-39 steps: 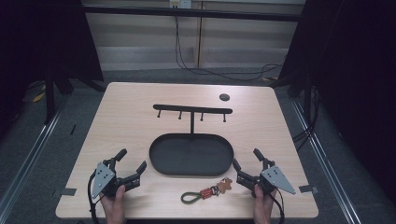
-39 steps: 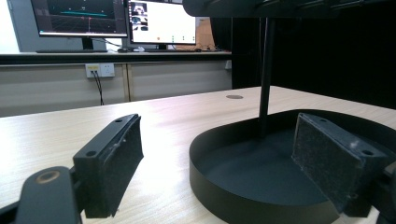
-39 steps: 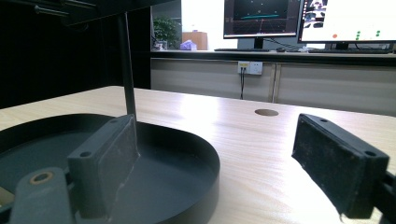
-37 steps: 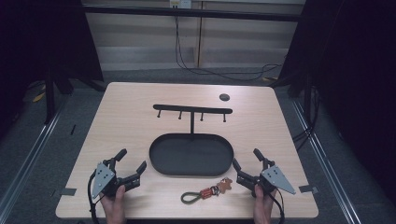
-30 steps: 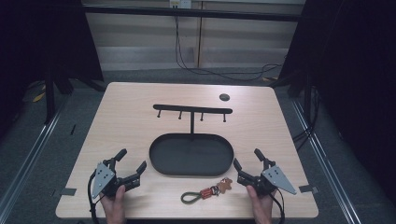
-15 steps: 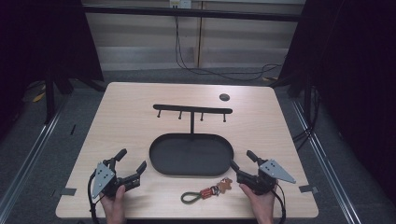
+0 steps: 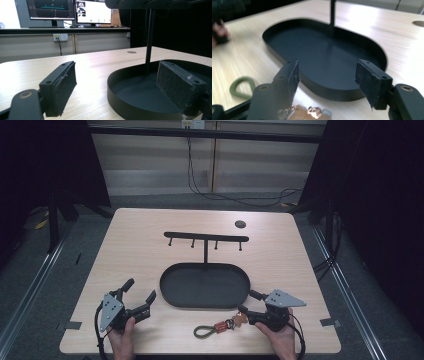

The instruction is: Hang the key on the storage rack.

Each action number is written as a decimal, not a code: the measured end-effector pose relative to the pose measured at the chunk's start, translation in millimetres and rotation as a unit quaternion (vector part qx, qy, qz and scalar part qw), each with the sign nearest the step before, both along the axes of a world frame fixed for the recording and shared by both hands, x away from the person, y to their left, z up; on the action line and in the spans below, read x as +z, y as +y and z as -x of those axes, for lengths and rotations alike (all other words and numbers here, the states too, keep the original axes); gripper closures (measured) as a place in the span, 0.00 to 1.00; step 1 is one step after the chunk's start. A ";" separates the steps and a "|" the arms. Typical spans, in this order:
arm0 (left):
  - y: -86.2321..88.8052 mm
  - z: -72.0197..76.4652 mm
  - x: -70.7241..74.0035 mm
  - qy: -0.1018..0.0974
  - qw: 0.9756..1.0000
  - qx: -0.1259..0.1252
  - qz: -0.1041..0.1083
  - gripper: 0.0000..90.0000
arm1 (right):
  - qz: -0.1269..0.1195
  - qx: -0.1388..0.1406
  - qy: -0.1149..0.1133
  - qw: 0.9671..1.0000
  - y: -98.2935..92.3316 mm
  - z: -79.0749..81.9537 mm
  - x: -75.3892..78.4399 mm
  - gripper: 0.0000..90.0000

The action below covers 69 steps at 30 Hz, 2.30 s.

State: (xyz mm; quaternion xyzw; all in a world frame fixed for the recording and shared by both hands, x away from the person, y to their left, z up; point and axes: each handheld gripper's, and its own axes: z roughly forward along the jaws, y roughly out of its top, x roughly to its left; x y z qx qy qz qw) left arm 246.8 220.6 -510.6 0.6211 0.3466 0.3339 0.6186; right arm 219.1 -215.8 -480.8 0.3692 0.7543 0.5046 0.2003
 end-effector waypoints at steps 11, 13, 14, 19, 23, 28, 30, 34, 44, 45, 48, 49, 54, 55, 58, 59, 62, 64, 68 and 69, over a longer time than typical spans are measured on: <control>0.0 0.0 0.0 0.000 1.000 0.000 0.000 0.18 | 0.054 0.071 0.095 0.991 28.8 -11.9 5.7 0.51; 0.0 0.0 0.0 0.000 1.000 0.000 0.000 0.18 | 0.062 0.085 0.102 0.989 35.2 -13.5 7.8 0.52; 0.0 0.0 0.0 0.000 1.000 0.000 0.000 0.18 | 0.062 0.085 0.102 0.989 35.2 -13.5 7.8 0.52; 0.1 0.1 -0.1 0.000 1.000 -0.002 0.001 0.18 | 0.073 0.082 0.124 0.986 33.5 -20.7 13.6 0.52; 0.1 0.1 0.0 0.000 1.000 -0.002 0.001 0.18 | 0.097 0.106 0.141 0.980 42.1 -21.3 14.2 0.55; 0.2 0.1 0.0 0.000 1.000 -0.002 0.000 0.18 | 0.111 0.142 0.146 0.973 56.7 -23.3 13.5 0.60; 0.2 0.1 0.0 0.000 1.000 -0.002 0.000 0.18 | 0.116 0.155 0.151 0.969 61.8 -23.5 13.9 0.63; 0.2 0.1 0.0 0.000 1.000 -0.002 0.000 0.18 | 0.133 0.177 0.168 0.961 71.1 -25.6 14.0 0.68; 0.2 0.1 0.0 0.000 1.000 -0.002 0.000 0.18 | 0.169 0.214 0.193 0.942 89.6 -29.2 13.2 0.72; 0.1 0.1 0.0 0.000 1.000 -0.002 0.000 0.18 | 0.172 0.218 0.193 0.941 91.6 -30.0 12.8 0.72; 0.2 0.1 0.0 0.000 1.000 -0.003 0.001 0.18 | 0.183 0.224 0.199 0.936 96.9 -30.8 12.5 0.75; 0.2 0.1 0.0 0.000 1.000 -0.003 0.001 0.18 | 0.186 0.228 0.200 0.935 97.9 -31.3 12.2 0.76; 0.4 0.1 0.0 0.000 1.000 -0.005 0.000 0.18 | 0.199 0.244 0.211 0.925 106.1 -31.7 9.1 0.80; 0.4 0.1 0.0 0.000 1.000 -0.006 0.000 0.18 | 0.200 0.244 0.214 0.925 107.1 -31.5 9.0 0.80; 0.3 0.1 0.0 0.000 1.000 -0.007 0.001 0.18 | 0.205 0.250 0.215 0.921 109.8 -31.6 7.6 0.83; 0.4 0.1 0.0 0.000 1.000 -0.007 0.001 0.18 | 0.210 0.251 0.217 0.920 110.6 -31.6 6.8 0.83; 0.4 0.1 0.0 0.000 1.000 -0.008 0.001 0.18 | 0.215 0.253 0.222 0.917 111.4 -32.0 5.3 0.84; 0.4 0.1 0.0 0.000 1.000 -0.008 0.001 0.18 | 0.216 0.255 0.219 0.917 111.5 -32.1 5.5 0.85; 0.6 0.1 0.0 0.000 1.000 -0.009 0.000 0.18 | 0.221 0.260 0.218 0.914 112.8 -31.6 5.2 0.85; 0.6 0.1 0.0 0.000 1.000 -0.009 0.000 0.18 | 0.221 0.260 0.218 0.914 112.8 -31.6 5.2 0.85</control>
